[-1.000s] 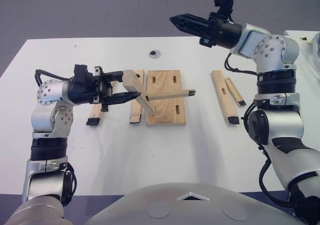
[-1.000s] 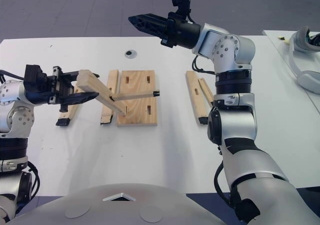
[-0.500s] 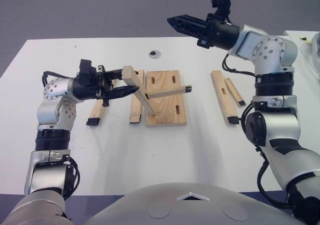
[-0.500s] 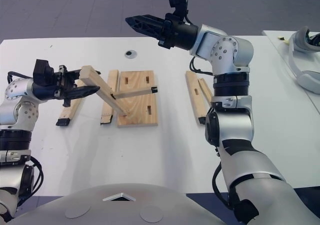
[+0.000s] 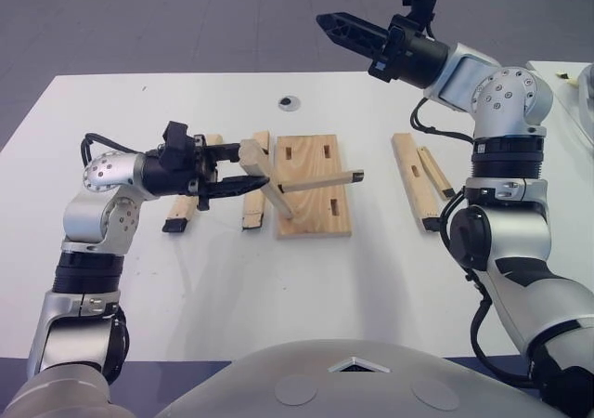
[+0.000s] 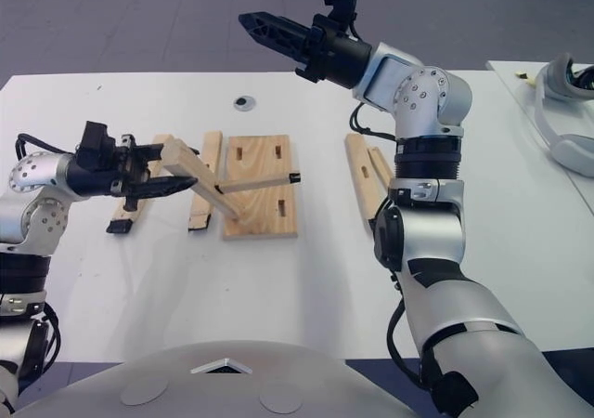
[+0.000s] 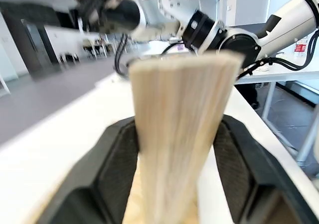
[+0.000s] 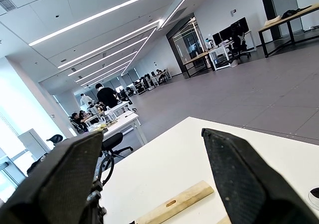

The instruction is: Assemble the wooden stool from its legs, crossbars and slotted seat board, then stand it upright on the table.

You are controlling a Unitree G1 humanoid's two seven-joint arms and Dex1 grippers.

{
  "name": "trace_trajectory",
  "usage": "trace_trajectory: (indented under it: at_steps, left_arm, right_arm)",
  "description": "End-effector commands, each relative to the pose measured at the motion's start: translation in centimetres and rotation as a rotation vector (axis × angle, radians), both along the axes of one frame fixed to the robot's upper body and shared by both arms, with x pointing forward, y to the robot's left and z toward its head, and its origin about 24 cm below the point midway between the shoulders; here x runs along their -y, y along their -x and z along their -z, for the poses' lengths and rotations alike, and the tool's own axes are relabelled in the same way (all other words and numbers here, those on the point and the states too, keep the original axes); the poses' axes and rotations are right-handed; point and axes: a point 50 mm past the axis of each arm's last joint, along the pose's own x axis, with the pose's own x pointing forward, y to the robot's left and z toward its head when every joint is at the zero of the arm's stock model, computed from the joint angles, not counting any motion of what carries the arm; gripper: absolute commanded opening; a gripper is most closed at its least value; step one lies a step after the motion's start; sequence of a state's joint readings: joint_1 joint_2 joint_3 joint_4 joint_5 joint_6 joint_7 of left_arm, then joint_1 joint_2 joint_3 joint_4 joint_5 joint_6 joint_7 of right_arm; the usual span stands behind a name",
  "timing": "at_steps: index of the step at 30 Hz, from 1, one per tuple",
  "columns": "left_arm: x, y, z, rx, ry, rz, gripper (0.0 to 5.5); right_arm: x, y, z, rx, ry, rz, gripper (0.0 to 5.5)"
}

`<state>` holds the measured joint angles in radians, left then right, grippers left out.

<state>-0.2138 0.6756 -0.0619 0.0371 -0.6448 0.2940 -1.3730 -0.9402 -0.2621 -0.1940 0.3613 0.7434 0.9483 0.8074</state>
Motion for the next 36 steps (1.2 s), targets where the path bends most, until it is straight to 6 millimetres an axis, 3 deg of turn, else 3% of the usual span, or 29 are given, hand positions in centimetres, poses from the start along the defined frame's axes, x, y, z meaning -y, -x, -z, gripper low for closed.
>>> trace_trajectory:
  at_steps: [1,6,11,14,16,21,24,33,36]
  left_arm:
    - [-0.1,0.2,1.4,-0.083,-0.071,-0.023,3.09]
    - [-1.1,-0.3,0.8,-0.045,-0.086,-0.100,3.88]
    - [-5.7,1.5,0.6,-0.069,-0.085,-0.523,4.70]
    - [-6.8,3.4,2.9,-0.147,-0.217,-0.811,5.23]
    - [-5.7,3.5,3.7,-0.111,-0.275,-0.918,5.29]
    - [-1.9,3.6,2.8,-0.048,-0.123,-1.011,5.29]
    - [-0.2,4.1,3.3,-0.056,-0.113,-1.060,5.29]
    - [3.1,4.5,7.0,-0.168,-0.266,-1.022,5.29]
    - [3.1,4.8,8.4,-0.248,-0.350,-1.035,5.29]
  right_arm:
    - [0.1,-0.1,-0.4,0.000,0.001,0.014,3.69]
    - [0.3,-0.2,-0.3,0.005,0.002,0.038,3.69]
    - [2.7,-2.7,2.7,-0.069,0.219,0.338,3.69]
    - [3.0,-3.3,3.0,-0.069,0.233,0.407,3.69]
    - [2.9,-3.3,3.1,-0.068,0.230,0.409,3.69]
    - [2.9,-3.2,3.3,-0.080,0.218,0.413,3.69]
    - [3.0,-3.1,3.5,-0.088,0.221,0.416,3.69]
    - [2.9,-3.2,3.2,-0.091,0.218,0.422,3.69]
    - [2.9,-3.2,3.0,-0.090,0.211,0.428,3.69]
